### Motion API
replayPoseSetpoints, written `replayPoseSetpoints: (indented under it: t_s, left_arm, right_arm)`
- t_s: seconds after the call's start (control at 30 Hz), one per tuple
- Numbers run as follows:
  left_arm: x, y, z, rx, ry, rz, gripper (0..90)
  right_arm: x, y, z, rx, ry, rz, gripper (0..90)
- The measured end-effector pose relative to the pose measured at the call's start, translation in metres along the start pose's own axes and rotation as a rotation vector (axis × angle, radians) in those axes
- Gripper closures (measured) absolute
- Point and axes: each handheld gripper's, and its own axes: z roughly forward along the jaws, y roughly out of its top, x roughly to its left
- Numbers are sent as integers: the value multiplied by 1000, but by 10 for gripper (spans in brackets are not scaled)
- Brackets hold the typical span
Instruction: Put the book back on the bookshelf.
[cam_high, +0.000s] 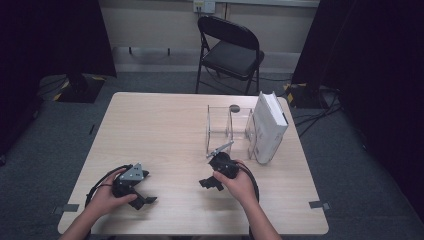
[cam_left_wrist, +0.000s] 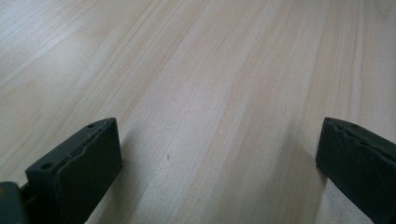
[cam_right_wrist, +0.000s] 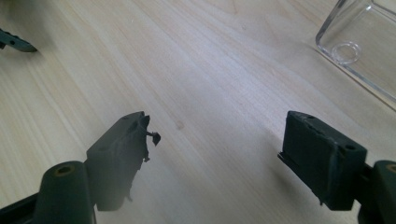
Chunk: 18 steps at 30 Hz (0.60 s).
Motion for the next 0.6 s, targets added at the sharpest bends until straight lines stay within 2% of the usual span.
replayPoseSetpoints:
  t_s: [0.17, 0.4, 0.6]
  left_arm:
    - [0, 0, 0, 0, 0, -1, 0]
    - [0, 0, 0, 0, 0, 0, 0]
    - [0, 0, 0, 0, 0, 0, 0]
  right_arm:
    - [1, -3, 9, 13, 4, 0, 206]
    - [4, -6, 18, 11, -12, -28, 206]
    - [5, -7, 24, -19, -25, -63, 190]
